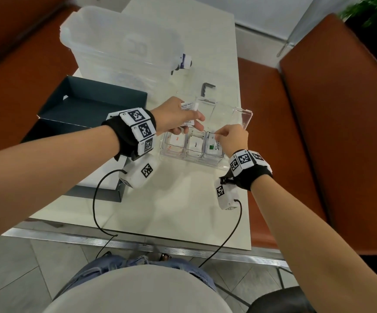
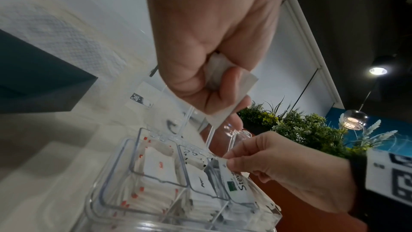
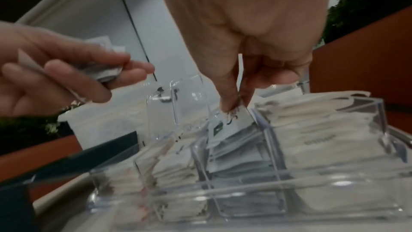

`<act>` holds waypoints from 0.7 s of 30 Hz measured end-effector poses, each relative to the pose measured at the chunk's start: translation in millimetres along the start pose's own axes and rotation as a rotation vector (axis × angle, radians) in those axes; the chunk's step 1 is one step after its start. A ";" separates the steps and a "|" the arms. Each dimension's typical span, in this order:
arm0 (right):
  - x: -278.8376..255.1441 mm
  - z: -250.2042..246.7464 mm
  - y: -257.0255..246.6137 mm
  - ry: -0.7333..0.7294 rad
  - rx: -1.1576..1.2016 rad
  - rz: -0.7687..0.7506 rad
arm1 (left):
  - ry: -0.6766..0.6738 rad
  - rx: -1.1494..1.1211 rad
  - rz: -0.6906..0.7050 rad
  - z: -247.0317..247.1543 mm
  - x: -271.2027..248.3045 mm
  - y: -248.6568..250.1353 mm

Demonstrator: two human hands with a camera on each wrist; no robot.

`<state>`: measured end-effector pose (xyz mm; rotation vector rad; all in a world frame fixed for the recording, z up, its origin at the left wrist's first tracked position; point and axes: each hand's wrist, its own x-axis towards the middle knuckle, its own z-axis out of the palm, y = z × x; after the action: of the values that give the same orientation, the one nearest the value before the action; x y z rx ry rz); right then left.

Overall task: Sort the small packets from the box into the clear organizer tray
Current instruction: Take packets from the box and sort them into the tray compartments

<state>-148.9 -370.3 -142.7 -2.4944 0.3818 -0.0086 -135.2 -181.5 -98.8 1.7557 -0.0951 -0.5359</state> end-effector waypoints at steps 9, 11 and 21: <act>-5.0 -1.8 -5.9 0.105 -0.103 -0.093 | -0.089 -0.213 -0.117 -2.0 -6.1 4.8; -8.9 -9.3 -18.2 0.142 0.031 -0.177 | -0.130 -0.246 -0.143 -1.4 -6.3 5.7; -26.3 -26.7 -60.2 -0.126 0.547 -0.204 | -0.124 -0.306 -0.161 5.5 -5.1 12.2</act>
<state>-160.3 -331.8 -84.3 -1.9682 0.0547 -0.0334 -139.2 -187.9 -86.6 1.4385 0.0409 -0.7370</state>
